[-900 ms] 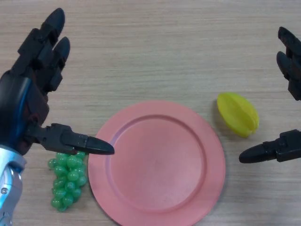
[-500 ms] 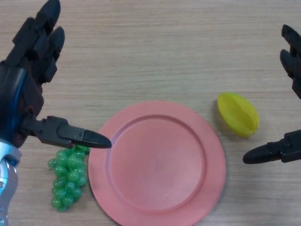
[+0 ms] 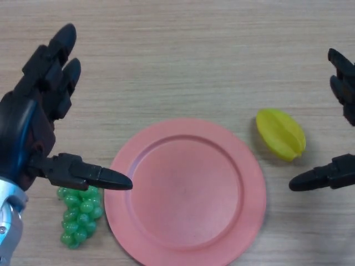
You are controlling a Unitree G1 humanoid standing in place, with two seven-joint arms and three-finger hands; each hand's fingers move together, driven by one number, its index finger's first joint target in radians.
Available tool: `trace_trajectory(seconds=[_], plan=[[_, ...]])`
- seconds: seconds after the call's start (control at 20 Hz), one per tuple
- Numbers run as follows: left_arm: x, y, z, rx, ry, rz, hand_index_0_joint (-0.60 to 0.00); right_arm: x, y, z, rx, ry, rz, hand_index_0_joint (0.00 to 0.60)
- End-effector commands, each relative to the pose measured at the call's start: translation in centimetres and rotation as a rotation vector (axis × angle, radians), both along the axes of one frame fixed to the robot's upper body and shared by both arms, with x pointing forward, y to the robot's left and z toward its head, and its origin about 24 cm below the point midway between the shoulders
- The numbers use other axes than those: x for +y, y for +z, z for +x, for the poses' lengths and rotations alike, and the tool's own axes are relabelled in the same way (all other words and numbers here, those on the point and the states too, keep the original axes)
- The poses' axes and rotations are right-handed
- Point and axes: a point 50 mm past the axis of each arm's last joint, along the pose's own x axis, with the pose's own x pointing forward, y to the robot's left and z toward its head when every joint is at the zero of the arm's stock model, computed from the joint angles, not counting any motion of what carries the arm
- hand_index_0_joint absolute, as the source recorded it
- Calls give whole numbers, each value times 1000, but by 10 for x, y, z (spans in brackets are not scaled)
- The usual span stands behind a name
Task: Pick up the yellow starfruit and place it on the plate
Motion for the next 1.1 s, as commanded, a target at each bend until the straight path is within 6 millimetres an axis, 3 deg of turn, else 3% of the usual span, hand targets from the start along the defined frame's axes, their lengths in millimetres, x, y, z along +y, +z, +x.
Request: trace_trajectory(seconds=[0.05, 0.3, 0.55, 1.0, 1.05, 1.1], plan=[[9, 25, -11, -151, 13, 50, 0, 0, 33, 8, -233, 28, -82, 0], [16, 18, -12, -118, 32, 40, 0, 4, 25, 29, -226, 60, -126, 0], [3, 1, -18, -41, -6, 79, 0, 13, 11, 47, -238, 147, -327, 0], [7, -4, -17, -21, 16, 52, 0, 27, -11, 69, -213, 286, -656, 0], [7, -6, -17, -19, 23, 37, 0, 27, -15, 71, -207, 299, -701, 49], [7, -6, -17, -19, 24, 35, 0, 27, -15, 71, -211, 297, -706, 149]])
